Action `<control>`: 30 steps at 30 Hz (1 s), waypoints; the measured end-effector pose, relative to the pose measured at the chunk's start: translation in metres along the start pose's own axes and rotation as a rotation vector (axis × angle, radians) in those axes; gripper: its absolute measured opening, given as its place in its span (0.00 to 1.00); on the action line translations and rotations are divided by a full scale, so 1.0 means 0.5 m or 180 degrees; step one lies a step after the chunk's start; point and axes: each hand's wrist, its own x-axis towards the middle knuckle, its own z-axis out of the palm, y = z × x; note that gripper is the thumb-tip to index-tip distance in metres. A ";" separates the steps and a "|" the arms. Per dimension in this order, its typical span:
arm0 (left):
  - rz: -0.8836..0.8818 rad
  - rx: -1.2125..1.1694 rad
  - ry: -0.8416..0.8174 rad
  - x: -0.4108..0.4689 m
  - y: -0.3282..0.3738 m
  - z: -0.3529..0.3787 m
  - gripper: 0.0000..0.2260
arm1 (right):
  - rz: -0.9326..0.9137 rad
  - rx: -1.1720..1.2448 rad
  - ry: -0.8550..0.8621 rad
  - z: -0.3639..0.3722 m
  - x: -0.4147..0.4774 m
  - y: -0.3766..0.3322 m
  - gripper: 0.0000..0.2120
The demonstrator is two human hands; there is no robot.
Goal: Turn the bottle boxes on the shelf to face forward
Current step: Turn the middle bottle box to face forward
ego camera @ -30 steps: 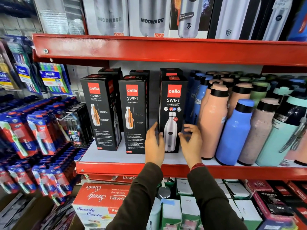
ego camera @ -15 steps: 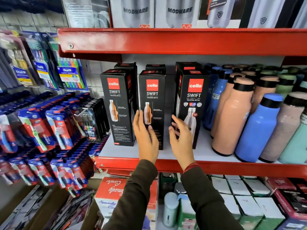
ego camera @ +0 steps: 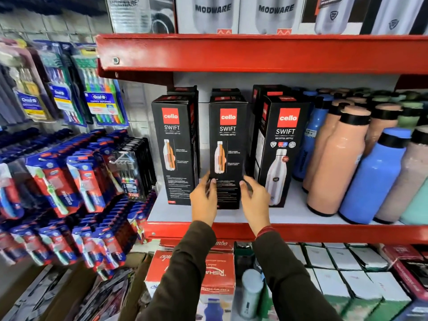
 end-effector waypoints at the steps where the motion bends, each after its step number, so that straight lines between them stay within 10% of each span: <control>1: 0.0004 -0.0059 -0.0010 0.001 0.002 -0.001 0.17 | 0.0015 0.0034 -0.0001 0.000 0.001 -0.002 0.15; 14: -0.0008 -0.0997 0.0255 -0.011 0.018 -0.014 0.14 | 0.0044 0.0169 -0.0104 -0.002 0.004 -0.035 0.39; 30: 0.0147 -0.0603 -0.0385 0.003 0.012 -0.038 0.17 | -0.0105 0.0811 -0.0474 -0.024 -0.005 -0.039 0.37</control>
